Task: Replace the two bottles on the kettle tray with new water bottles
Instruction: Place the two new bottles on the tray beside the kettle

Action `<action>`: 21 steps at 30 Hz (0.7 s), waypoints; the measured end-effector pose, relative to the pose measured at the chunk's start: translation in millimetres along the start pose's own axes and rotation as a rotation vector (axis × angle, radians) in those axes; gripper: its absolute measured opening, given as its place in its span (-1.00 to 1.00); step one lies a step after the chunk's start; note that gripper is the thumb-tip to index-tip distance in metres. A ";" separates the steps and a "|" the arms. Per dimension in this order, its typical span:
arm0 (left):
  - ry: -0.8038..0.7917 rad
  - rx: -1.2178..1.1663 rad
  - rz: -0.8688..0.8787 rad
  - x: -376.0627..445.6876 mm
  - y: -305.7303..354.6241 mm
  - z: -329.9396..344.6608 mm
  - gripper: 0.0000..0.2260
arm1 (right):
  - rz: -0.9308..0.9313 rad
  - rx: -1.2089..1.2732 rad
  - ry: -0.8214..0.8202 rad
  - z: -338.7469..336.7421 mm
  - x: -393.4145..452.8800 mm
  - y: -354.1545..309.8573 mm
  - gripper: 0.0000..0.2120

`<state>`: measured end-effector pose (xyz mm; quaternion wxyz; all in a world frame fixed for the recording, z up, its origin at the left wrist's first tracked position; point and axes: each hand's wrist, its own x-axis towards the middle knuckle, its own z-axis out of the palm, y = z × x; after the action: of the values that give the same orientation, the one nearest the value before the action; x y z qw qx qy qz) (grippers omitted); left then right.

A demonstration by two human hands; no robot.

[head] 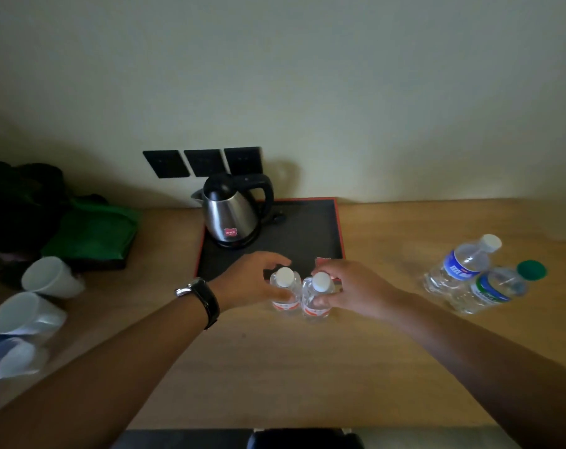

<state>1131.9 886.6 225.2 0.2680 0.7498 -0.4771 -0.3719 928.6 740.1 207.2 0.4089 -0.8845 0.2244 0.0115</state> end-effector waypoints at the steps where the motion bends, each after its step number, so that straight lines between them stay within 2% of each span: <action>1: 0.024 -0.033 0.014 -1.5 -5.4 4.3 -0.54 | 0.005 0.019 0.023 0.6 -0.1 1.1 -0.53; 6: 0.137 -0.116 0.077 -1.5 -14.8 18.5 -0.53 | 0.010 0.103 0.068 1.4 1.1 3.2 -0.49; 10: 0.148 -0.114 0.109 13.2 -12.1 11.7 -0.64 | 0.001 0.100 0.092 -11.2 8.1 0.7 -0.69; 13: 0.135 -0.131 0.127 27.9 -1.1 -4.6 -0.65 | -0.009 0.052 0.128 -33.5 18.5 -4.4 -0.84; 21: 0.272 -0.051 0.181 95.8 34.8 -47.8 -0.65 | 0.001 0.036 0.265 -102.5 68.5 -1.8 -0.82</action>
<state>1178.5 787.2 250.3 0.3814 0.7403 -0.4923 -0.2533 974.2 639.9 262.7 0.3916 -0.8706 0.2769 -0.1093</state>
